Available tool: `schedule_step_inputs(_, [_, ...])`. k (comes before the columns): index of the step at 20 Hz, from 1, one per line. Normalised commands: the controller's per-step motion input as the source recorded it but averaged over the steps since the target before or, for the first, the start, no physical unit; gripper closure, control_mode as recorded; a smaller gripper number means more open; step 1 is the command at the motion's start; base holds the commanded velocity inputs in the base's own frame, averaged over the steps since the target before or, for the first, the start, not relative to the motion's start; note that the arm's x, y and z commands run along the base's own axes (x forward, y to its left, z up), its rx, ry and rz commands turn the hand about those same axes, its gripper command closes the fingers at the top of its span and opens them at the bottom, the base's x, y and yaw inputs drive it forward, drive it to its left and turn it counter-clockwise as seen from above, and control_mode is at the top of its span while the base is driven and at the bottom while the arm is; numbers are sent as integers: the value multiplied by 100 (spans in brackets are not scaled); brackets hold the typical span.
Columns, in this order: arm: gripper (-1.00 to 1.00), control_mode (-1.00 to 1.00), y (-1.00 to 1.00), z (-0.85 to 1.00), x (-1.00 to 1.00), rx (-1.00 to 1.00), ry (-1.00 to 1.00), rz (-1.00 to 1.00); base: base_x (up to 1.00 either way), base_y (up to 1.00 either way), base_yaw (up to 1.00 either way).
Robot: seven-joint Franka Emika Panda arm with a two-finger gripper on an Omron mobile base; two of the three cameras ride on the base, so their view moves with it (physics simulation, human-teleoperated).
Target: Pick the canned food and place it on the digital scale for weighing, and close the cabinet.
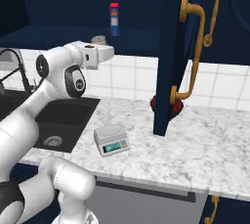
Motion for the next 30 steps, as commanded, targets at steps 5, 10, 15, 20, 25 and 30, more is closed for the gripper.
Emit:
schedule_step_inputs(5, [100,-100,40,-38,-50,6,7,-52,0,0,0])
schedule_step_inputs(10, [100,-100,-5,-74,-51,21,14,-30,0,0,0])
schedule_step_inputs(15, [100,-100,-8,-68,-28,25,13,-20,0,0,0])
schedule_step_inputs(20, [100,-100,3,-60,0,23,6,-32,0,0,0])
schedule_step_inputs(25, [100,-100,13,-66,5,24,0,-24,0,0,0])
schedule_step_inputs(30, [100,-100,14,-54,11,14,-5,-18,0,0,0])
